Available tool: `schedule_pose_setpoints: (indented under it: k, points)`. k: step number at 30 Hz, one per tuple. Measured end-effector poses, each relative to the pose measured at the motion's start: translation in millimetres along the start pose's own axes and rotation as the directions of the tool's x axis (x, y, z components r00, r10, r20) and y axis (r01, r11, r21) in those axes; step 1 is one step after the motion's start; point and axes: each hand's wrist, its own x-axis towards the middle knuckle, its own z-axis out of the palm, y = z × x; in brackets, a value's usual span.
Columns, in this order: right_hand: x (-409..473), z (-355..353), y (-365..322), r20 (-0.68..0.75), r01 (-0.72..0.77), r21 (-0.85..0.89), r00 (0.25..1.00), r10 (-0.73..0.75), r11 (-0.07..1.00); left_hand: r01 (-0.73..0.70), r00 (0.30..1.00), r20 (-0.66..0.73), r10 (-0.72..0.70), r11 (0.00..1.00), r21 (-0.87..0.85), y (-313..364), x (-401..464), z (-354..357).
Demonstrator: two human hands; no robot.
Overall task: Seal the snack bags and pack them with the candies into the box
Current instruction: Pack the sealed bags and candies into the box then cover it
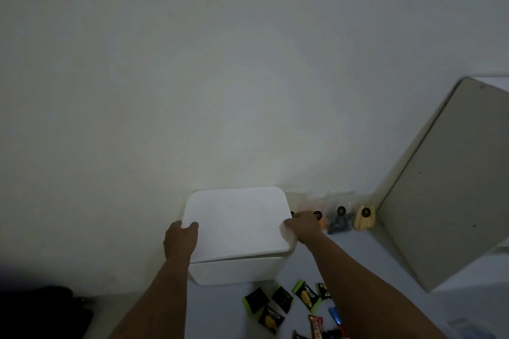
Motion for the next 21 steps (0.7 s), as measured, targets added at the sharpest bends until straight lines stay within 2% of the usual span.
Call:
schedule_pose_setpoints:
  k: [3, 8, 11, 14, 16, 21]
  points:
    - [-7, -4, -7, -0.003, 0.013, 0.111, 1.000, -0.013, 0.994, 0.005, 0.998, -0.065, -0.013, 0.993, -0.119, 8, -6, -4]
    - [-15, -9, -20, 0.100, -0.114, 0.317, 0.991, 0.087, 0.941, 0.012, 0.994, -0.107, -0.028, 0.989, -0.150, 22, -15, -9]
    - [-19, -11, -30, 0.099, -0.156, 0.497, 0.987, 0.123, 0.854, -0.011, 0.990, -0.139, -0.009, 0.989, -0.147, 28, -15, -16]
    - [-23, -16, -43, 0.158, -0.200, 0.629, 0.979, 0.128, 0.751, -0.046, 0.988, -0.154, 0.027, 0.992, -0.120, 37, -13, -23]
    - [-24, -19, -50, 0.194, -0.205, 0.667, 0.976, 0.099, 0.716, -0.061, 0.985, -0.168, 0.040, 0.991, -0.121, 47, -13, -28]
    - [-30, -26, -55, 0.215, -0.196, 0.636, 0.974, 0.072, 0.746, -0.074, 0.979, -0.198, 0.045, 0.987, -0.143, 57, -20, -36]
